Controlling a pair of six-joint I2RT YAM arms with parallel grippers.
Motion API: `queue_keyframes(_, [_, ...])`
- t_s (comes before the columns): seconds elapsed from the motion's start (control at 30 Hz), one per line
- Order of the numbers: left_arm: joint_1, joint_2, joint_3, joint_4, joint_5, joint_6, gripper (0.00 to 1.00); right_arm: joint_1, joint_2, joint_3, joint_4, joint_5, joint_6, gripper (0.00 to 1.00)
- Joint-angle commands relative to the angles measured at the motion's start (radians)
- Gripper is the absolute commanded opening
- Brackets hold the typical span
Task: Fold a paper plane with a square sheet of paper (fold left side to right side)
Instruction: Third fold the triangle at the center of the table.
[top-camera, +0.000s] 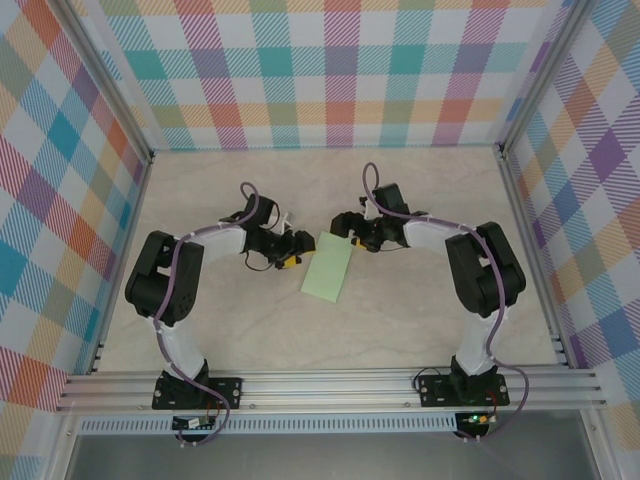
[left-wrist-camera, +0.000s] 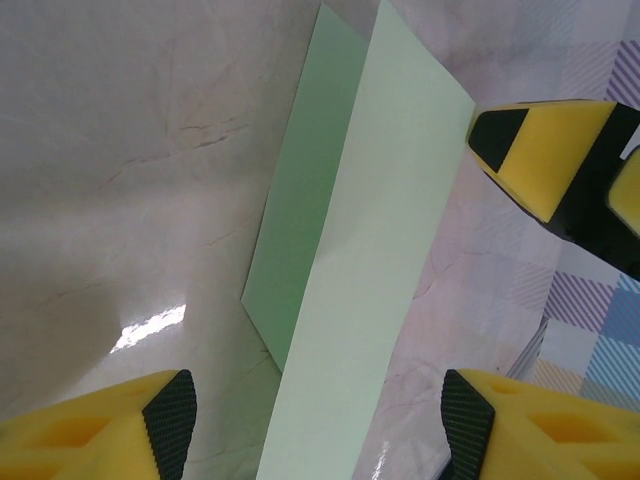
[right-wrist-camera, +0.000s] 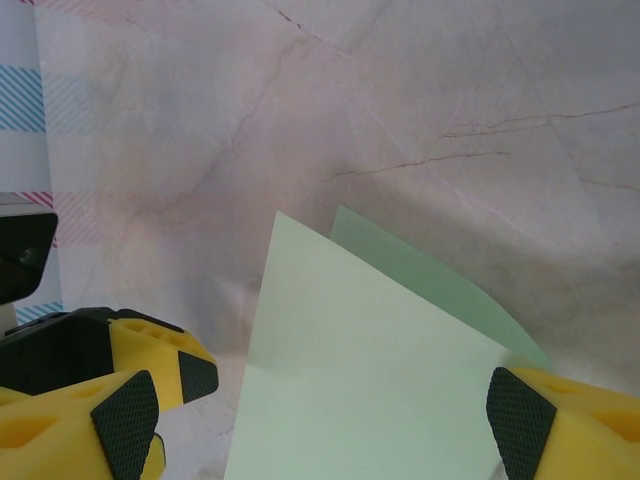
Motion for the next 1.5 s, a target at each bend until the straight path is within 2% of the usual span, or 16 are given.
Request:
queue_keyframes(0.0, [-0.007,0.022,-0.013,0.024,0.036,-0.007,0.68,0.007,0.030,0.031,0.032,-0.038,0.001,0.88])
queue_keyframes(0.4, [-0.058,0.038,-0.013,-0.004,0.053,-0.002,0.60,0.006,0.054,0.043,0.020,-0.035,-0.016,0.86])
queue_keyframes(0.53, [-0.070,0.037,-0.005,-0.013,0.065,0.003,0.49,0.007,0.056,0.045,0.017,-0.035,-0.023,0.86])
queue_keyframes(0.7, [-0.072,0.023,0.002,-0.058,0.038,0.024,0.27,0.004,0.019,0.056,-0.035,0.000,-0.080,0.87])
queue_keyframes(0.77, [-0.073,0.017,-0.002,-0.058,0.033,0.017,0.21,0.005,-0.019,0.056,-0.076,0.031,-0.125,0.89])
queue_keyframes(0.9, [-0.079,-0.001,-0.021,-0.035,0.027,-0.028,0.16,0.005,-0.131,0.014,-0.142,0.092,-0.212,0.91])
queue_keyframes(1.0, [-0.092,-0.018,-0.035,-0.004,0.024,-0.085,0.14,0.015,-0.250,-0.080,-0.138,0.105,-0.261,0.91])
queue_keyframes(1.1, [-0.112,-0.038,-0.035,0.007,0.010,-0.130,0.11,0.094,-0.378,-0.178,-0.159,0.184,-0.360,0.91])
queue_keyframes(1.27, [-0.121,-0.057,-0.036,-0.005,-0.010,-0.169,0.09,0.313,-0.584,-0.368,-0.073,0.409,-0.423,0.91])
queue_keyframes(1.37, [-0.125,-0.044,-0.030,-0.005,-0.004,-0.179,0.08,0.455,-0.622,-0.417,-0.047,0.545,-0.468,0.91])
queue_keyframes(1.47, [-0.129,-0.033,-0.023,-0.003,0.000,-0.185,0.07,0.585,-0.583,-0.407,-0.062,0.679,-0.530,0.91])
